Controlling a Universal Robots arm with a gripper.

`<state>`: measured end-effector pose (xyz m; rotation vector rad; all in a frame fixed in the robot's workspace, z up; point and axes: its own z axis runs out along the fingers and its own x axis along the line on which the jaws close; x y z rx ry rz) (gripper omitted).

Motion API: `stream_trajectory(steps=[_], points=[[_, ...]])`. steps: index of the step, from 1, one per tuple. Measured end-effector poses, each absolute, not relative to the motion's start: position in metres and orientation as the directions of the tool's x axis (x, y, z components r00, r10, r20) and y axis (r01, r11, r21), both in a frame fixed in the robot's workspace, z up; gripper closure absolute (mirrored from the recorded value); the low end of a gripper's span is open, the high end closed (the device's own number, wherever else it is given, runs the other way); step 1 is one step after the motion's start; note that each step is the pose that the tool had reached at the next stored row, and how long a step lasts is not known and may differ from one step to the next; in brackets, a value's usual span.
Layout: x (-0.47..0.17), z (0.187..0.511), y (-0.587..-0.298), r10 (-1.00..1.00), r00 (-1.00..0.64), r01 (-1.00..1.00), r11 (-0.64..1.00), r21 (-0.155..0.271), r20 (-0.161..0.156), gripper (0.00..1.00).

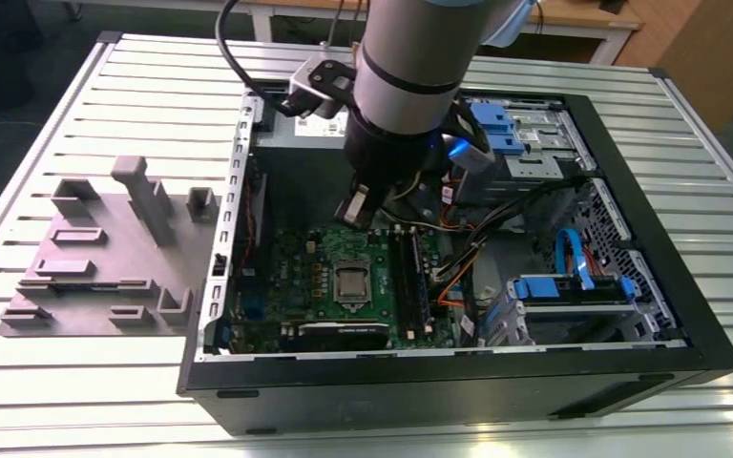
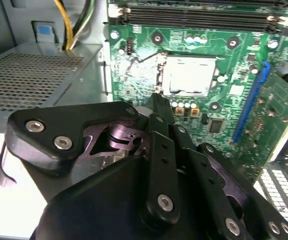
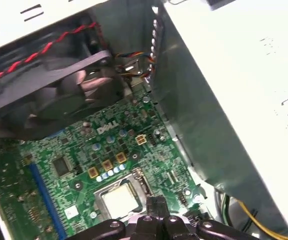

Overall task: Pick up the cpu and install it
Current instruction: 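Install the first cpu locking lever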

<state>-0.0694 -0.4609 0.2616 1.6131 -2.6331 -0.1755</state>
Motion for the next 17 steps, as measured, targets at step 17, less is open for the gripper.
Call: stream_trajectory(steps=[17], points=[[-0.050, 0.258, -0.445, -0.890, -0.455, -0.885, 0.450, 0.122, -0.018, 0.90]])
